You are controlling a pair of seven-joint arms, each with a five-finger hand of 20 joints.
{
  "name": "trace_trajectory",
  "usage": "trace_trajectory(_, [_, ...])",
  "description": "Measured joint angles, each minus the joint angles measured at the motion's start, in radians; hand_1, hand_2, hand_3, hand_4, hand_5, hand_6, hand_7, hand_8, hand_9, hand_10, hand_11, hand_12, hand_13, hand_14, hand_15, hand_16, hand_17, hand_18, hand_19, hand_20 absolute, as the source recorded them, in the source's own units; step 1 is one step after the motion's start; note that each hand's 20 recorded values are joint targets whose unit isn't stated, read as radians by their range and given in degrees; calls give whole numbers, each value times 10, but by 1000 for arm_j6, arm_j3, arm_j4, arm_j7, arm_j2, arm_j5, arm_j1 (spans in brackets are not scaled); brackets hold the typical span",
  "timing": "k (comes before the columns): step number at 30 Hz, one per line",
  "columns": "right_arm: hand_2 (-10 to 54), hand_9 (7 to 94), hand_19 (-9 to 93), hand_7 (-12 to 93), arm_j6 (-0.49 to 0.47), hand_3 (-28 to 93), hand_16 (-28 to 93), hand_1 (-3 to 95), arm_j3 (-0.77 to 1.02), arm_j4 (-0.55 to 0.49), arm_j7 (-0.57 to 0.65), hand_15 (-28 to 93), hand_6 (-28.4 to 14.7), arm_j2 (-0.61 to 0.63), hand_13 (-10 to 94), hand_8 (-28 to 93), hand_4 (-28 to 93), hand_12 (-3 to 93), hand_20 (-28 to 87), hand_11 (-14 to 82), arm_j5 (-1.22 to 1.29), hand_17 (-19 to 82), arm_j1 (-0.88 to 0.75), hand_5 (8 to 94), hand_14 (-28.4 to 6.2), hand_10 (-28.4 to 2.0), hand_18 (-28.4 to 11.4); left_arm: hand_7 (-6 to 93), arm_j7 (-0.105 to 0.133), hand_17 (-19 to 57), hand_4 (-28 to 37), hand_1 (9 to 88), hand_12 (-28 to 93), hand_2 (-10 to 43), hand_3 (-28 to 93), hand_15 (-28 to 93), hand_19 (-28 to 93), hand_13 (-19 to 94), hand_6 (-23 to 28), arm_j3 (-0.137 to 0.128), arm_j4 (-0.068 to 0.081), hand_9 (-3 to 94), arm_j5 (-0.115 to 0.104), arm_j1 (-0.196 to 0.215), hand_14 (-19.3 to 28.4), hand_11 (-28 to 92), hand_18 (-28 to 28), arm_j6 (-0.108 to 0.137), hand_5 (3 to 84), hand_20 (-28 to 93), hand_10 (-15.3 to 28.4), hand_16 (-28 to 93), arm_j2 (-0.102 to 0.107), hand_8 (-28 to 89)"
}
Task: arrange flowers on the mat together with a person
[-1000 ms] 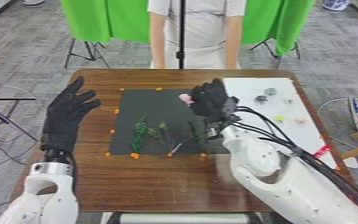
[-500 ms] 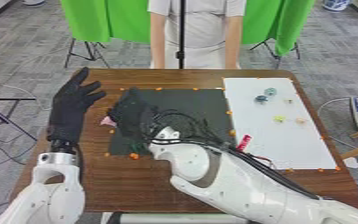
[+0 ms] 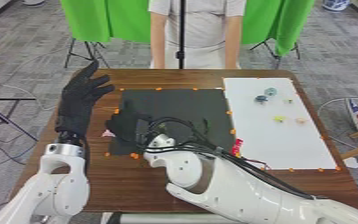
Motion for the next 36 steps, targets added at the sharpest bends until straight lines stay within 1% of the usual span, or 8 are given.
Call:
trace_trajectory(5, [-95, 778, 753, 251, -22, 627, 228, 483, 8, 0, 4, 667, 40, -1, 728, -23, -283, 291, 220, 475, -17, 234, -4, 739, -58, -80, -164, 99, -6, -82, -283, 228, 95, 64, 795, 501, 468, 286, 51, 4, 1, 379, 3, -4, 257, 240, 237, -7, 348, 153, 179, -83, -2, -81])
trace_trajectory(9, [-95, 764, 746, 243, -49, 652, 223, 460, 8, 0, 13, 672, 39, -1, 718, -27, -283, 271, 228, 492, -28, 228, -6, 716, -63, -85, -165, 100, -19, -82, -283, 228, 96, 64, 796, 501, 468, 287, 52, 11, 11, 379, 8, -19, 257, 241, 236, -21, 349, 153, 179, -83, -7, -81])
trace_trajectory(13, [-95, 749, 740, 230, -69, 690, 222, 425, 11, 0, 21, 673, 39, -1, 706, -42, -283, 263, 233, 502, -30, 220, -10, 689, -64, -88, -168, 100, -25, -82, -282, 228, 95, 63, 798, 501, 468, 286, 52, 11, 13, 379, 10, -23, 257, 240, 236, -26, 349, 153, 179, -83, -10, -82])
trace_trajectory(21, [-95, 738, 734, 229, -91, 734, 217, 396, 12, -3, 48, 676, 36, -1, 699, -139, -283, 245, 248, 517, -21, 217, -12, 666, -67, -91, -170, 100, -29, -82, -281, 230, 95, 61, 799, 502, 468, 286, 53, 14, 13, 379, 11, -23, 257, 240, 236, -28, 349, 153, 179, -84, -11, -82])
trace_trajectory(29, [-95, 723, 733, 223, -100, 727, 213, 382, 21, -7, 58, 678, 27, -3, 691, -146, -283, 240, 250, 521, -7, 214, -21, 646, -71, -96, -172, 99, -31, -82, -279, 233, 95, 60, 798, 503, 467, 286, 53, 17, 13, 379, 9, -22, 257, 240, 236, -27, 349, 153, 179, -84, -8, -82])
trace_trajectory(32, [-95, 714, 730, 218, -98, 729, 206, 360, 38, -11, 56, 665, 24, -7, 685, -145, -283, 233, 249, 511, 11, 213, -33, 637, -75, -101, -174, 100, -30, -82, -278, 233, 95, 60, 798, 503, 467, 286, 52, 16, 9, 379, 9, -15, 257, 241, 236, -23, 349, 153, 180, -84, -5, -82])
trace_trajectory(35, [-95, 699, 720, 215, -87, 726, 200, 340, 48, -21, 56, 659, 16, -9, 664, -143, -283, 223, 244, 492, 92, 200, -38, 627, -87, -111, -182, 100, -24, -82, -279, 233, 95, 60, 798, 504, 467, 286, 53, 12, -3, 379, 4, 2, 258, 241, 236, -11, 349, 153, 180, -84, 2, -82])
trace_trajectory(36, [-95, 692, 717, 205, -80, 724, 194, 329, 48, -28, 59, 657, 8, -8, 654, -141, -280, 211, 242, 464, 134, 192, -36, 620, -92, -122, -184, 100, -21, -82, -279, 232, 95, 60, 798, 504, 467, 287, 53, 8, -9, 379, 3, 11, 258, 241, 236, -7, 349, 153, 180, -84, 5, -82])
